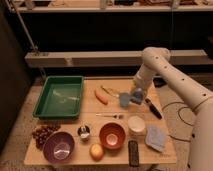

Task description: Place sponge in paper cup

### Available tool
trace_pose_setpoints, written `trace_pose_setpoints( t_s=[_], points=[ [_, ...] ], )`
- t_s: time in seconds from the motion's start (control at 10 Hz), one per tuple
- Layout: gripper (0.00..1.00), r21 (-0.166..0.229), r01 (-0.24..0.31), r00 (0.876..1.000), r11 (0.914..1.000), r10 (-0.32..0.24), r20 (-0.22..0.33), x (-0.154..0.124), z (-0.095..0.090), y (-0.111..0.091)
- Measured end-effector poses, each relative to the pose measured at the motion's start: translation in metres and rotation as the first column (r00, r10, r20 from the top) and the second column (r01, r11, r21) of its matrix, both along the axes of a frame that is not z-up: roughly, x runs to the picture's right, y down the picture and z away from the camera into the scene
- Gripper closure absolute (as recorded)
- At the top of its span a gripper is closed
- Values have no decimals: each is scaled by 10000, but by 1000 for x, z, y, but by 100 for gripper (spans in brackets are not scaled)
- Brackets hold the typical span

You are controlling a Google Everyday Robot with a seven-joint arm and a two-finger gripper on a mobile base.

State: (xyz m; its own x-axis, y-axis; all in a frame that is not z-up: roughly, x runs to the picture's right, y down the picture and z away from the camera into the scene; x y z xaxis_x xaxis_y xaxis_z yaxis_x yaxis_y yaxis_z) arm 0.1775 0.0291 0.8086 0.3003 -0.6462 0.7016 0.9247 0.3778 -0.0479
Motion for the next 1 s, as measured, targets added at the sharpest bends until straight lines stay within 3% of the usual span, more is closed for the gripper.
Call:
trace_pose_setpoints(
  t_s=[0.3, 0.6, 1.0],
  points=[
    [100, 15, 14, 10000, 10000, -14, 11, -1, 0, 0],
    [100, 172, 611, 9980, 9980, -613, 146, -10, -11, 10],
    [100, 220, 1398, 9901, 9899, -1399, 52, 19, -61, 76]
  ],
)
